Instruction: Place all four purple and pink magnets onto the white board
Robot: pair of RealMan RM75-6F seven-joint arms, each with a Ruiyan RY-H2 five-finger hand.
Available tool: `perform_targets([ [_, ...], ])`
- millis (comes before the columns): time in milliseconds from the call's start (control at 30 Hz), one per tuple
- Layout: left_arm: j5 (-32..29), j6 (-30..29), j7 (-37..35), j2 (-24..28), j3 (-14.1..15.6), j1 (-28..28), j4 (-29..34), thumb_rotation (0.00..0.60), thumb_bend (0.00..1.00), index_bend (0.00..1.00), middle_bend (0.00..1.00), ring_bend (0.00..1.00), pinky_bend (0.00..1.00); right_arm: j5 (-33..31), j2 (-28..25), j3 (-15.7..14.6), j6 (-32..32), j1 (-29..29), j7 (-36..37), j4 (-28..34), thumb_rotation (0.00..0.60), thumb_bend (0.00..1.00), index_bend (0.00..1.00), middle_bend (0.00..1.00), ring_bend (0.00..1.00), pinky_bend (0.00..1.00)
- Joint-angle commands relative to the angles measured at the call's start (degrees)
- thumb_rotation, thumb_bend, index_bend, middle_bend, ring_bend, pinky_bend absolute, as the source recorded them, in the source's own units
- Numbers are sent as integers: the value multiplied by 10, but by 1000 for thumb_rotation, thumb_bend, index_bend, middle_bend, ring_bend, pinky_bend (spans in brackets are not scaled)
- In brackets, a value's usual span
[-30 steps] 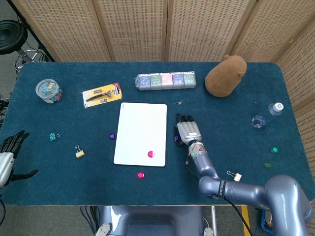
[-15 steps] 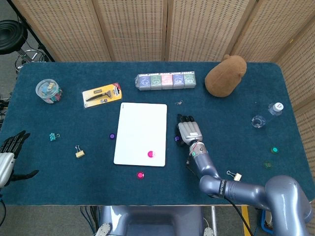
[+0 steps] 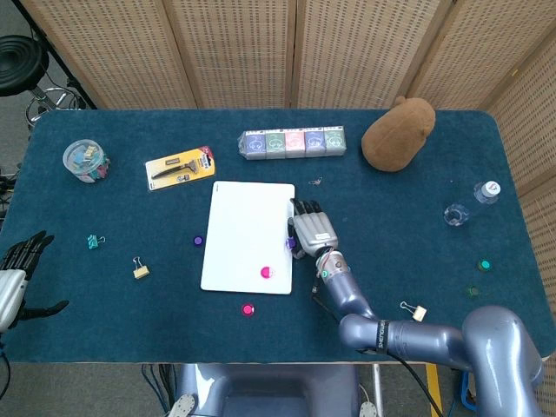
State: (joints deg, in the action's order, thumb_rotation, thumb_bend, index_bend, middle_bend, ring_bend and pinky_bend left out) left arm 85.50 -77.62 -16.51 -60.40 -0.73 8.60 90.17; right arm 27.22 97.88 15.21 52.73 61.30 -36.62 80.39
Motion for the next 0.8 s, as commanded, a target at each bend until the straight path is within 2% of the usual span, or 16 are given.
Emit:
perform_targets([
  [33, 0, -1, -1, 1, 0, 0, 0, 600, 0, 0, 0, 0, 0, -14, 17, 5, 2, 13, -12, 0, 600, 342, 581, 0, 0, 0],
  [133, -1, -3, -5, 2, -1, -1, -1, 600, 0, 0, 0, 0, 0, -20, 39, 5, 3, 26, -20, -7, 600, 343, 581, 0, 0, 0],
  [200, -1, -4, -9, 3, -1, -2, -2, 600, 0, 0, 0, 0, 0, -21, 49, 6, 5, 30, -22, -12, 600, 335, 522, 0, 0, 0],
  [267, 0, -3, -13, 4, -1, -2, -3, 600, 0, 0, 0, 0, 0, -19, 51, 8, 9, 31, -21, -10, 600, 218, 400, 0, 0, 0],
  [333, 0, -4, -16, 5, -1, -2, -4, 600, 0, 0, 0, 0, 0, -14, 45, 9, 15, 30, -21, -1, 600, 32, 284, 0, 0, 0],
  [367, 0, -4, -17, 5, -1, -2, -5, 600, 0, 0, 0, 0, 0, -11, 41, 10, 20, 28, -20, 6, 600, 7, 264, 0, 0, 0],
  [433, 1, -3, -18, 5, -1, -1, -5, 600, 0, 0, 0, 0, 0, -4, 27, 11, 29, 24, -20, 27, 600, 0, 236, 0, 0, 0],
  [667, 0, 4, -9, 2, 0, 2, -4, 600, 0, 0, 0, 0, 0, 29, -39, 5, 74, -3, -21, 120, 600, 0, 240, 0, 0, 0],
  [800, -13, 16, 11, -2, -9, 12, -1, 600, 0, 0, 0, 0, 0, 100, -116, -33, 137, -60, -5, 207, 600, 0, 245, 0, 0, 0],
])
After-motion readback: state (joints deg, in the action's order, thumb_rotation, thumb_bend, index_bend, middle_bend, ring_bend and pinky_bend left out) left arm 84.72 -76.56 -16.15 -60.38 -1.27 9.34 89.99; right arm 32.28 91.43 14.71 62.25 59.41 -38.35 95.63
